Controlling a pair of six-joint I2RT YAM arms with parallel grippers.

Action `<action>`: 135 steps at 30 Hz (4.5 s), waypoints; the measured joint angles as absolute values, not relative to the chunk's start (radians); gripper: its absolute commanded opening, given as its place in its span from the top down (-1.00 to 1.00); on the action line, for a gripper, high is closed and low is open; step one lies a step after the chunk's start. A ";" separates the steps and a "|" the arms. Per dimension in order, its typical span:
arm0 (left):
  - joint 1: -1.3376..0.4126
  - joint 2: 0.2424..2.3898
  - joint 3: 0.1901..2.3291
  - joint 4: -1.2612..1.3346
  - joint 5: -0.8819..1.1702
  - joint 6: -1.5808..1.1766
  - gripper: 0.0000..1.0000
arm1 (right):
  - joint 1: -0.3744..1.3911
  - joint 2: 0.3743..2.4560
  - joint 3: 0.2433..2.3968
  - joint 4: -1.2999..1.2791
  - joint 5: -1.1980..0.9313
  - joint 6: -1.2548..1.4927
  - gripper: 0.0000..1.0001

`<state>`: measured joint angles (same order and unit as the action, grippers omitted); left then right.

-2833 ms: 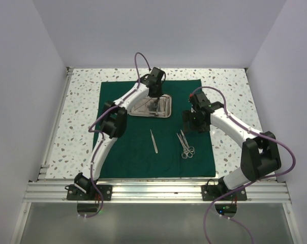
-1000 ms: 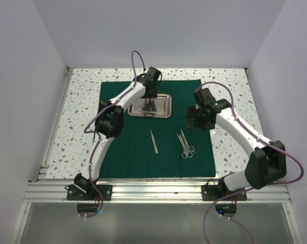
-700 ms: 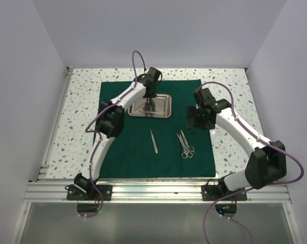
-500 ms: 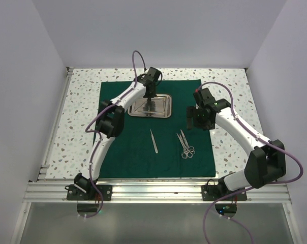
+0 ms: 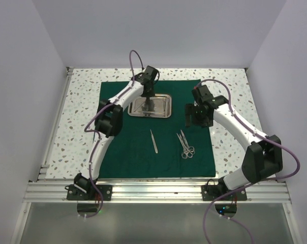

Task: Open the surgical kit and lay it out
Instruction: Pick up the medical item from the container, then place the medical item in the surgical kit, then pick up the medical item from the container.

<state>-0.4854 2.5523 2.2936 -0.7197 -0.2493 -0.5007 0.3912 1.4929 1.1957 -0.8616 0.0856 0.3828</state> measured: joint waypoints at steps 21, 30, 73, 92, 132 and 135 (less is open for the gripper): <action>-0.536 1.971 1.866 -0.741 -0.216 -0.641 1.00 | 0.392 1.594 1.431 -0.875 0.031 0.374 -0.55; -0.672 1.844 1.467 -0.716 -0.158 -0.753 1.00 | 0.392 1.588 1.368 -0.879 0.031 0.374 -0.54; -0.477 2.457 2.154 -0.775 -0.253 -0.386 0.18 | 0.391 1.433 1.298 -0.928 0.062 0.395 -0.55; -0.413 2.523 2.231 -0.728 -0.245 -0.346 0.75 | 0.391 1.485 1.299 -0.929 0.070 0.400 -0.55; -0.355 2.255 2.148 -0.680 0.170 -0.499 1.00 | 0.391 1.546 1.328 -0.922 0.060 0.400 -0.54; -0.352 2.209 2.099 -0.662 0.179 -0.507 1.00 | 0.391 1.546 1.328 -0.920 0.060 0.400 -0.54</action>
<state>-0.3515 2.2086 2.0995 -0.6624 0.1791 -0.5072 0.3912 1.5455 1.3277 -0.9199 0.0601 0.3996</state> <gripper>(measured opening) 0.008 0.774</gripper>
